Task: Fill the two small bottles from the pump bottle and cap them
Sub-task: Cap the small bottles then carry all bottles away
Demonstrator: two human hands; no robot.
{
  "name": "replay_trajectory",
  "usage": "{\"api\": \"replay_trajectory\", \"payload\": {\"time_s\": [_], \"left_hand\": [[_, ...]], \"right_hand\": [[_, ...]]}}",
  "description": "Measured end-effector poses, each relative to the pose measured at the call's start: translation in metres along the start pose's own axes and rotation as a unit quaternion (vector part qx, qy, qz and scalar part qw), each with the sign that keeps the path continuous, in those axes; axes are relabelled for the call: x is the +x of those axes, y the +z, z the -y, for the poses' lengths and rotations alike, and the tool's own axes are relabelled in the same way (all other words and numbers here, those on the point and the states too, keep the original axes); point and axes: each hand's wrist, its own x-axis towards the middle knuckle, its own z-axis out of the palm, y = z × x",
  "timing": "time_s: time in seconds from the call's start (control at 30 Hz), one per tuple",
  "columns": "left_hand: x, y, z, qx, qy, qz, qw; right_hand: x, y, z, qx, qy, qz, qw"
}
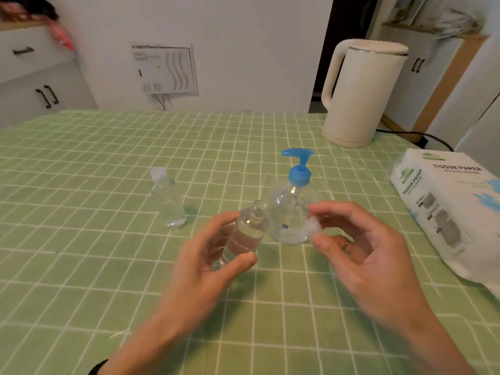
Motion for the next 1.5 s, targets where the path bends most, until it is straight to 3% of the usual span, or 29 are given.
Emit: {"api": "replay_trajectory", "payload": {"time_s": [0.33, 0.7, 0.93, 1.1, 1.5], "left_hand": [[-0.009, 0.007, 0.006, 0.013, 0.037, 0.051, 0.998], [-0.014, 0.011, 0.003, 0.046, 0.025, 0.092, 0.994], [-0.014, 0.011, 0.001, 0.041, 0.026, 0.094, 0.994], [-0.014, 0.011, 0.001, 0.045, 0.025, 0.089, 0.995], [-0.015, 0.009, -0.001, 0.060, 0.014, 0.093, 0.994]], "right_hand": [[-0.004, 0.005, 0.005, 0.006, -0.042, 0.013, 0.999], [-0.004, 0.005, 0.010, -0.051, -0.093, 0.063, 0.992], [-0.004, 0.002, 0.013, -0.083, -0.033, 0.071, 0.993], [-0.004, 0.001, 0.015, -0.083, -0.069, 0.072, 0.991], [-0.004, 0.002, 0.016, -0.095, -0.017, 0.088, 0.991]]}}
